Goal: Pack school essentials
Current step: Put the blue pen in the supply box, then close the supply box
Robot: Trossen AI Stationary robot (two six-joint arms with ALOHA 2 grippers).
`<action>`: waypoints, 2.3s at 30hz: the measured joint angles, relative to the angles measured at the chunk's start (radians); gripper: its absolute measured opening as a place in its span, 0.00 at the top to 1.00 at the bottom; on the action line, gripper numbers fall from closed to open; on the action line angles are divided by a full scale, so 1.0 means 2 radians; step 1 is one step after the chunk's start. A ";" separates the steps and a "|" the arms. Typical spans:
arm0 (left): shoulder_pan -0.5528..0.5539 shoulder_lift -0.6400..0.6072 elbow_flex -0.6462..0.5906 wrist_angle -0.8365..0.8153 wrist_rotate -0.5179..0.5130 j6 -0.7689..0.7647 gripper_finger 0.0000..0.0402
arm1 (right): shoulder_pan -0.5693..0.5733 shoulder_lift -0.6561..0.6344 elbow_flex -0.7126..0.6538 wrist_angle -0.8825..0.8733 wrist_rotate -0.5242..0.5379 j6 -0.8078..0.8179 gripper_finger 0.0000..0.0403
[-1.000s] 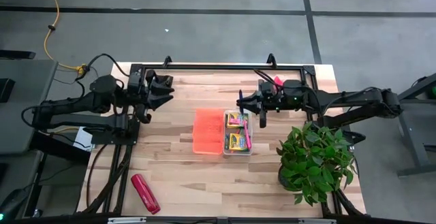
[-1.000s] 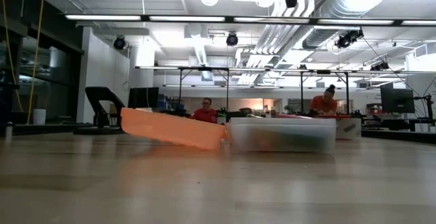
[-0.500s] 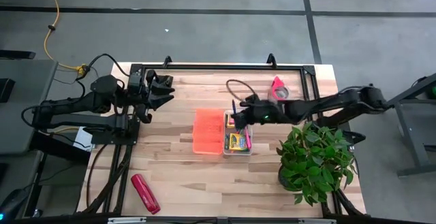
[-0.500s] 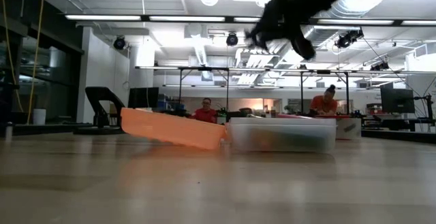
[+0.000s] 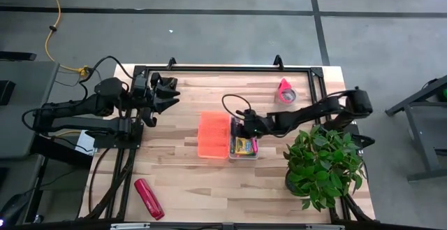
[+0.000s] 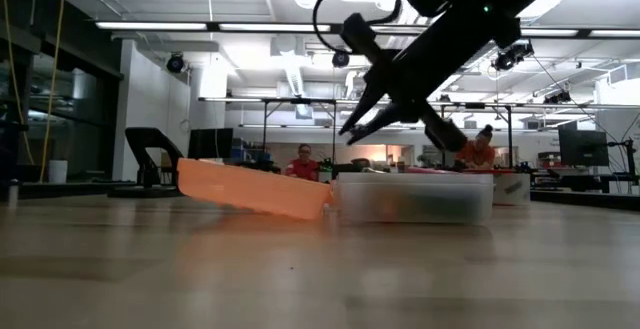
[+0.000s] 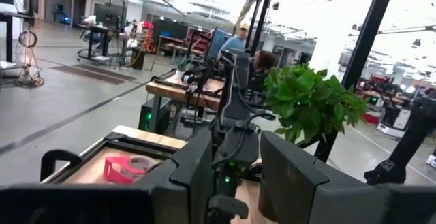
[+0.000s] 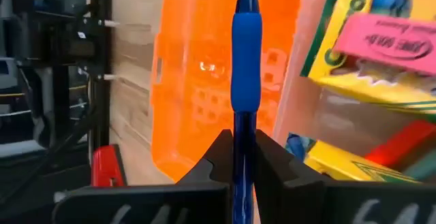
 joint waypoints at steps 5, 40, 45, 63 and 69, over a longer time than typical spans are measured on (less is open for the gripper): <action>0.000 0.000 0.000 -0.005 0.000 0.000 0.71 | 0.000 0.028 0.000 0.006 -0.001 0.031 0.98; 0.000 0.000 0.000 -0.004 -0.012 0.000 0.71 | -0.044 -0.082 0.000 -0.046 -0.035 -0.188 0.63; 0.000 0.000 0.000 -0.004 -0.011 0.000 0.71 | -0.038 -0.167 0.000 -0.106 -0.008 -0.328 0.64; 0.000 0.000 0.000 -0.008 -0.011 0.004 0.71 | -0.019 -0.249 -0.014 -0.146 0.003 -0.505 0.99; 0.000 0.000 0.000 -0.050 0.005 0.018 0.71 | -0.036 -0.355 -0.161 0.026 -0.028 -0.464 1.00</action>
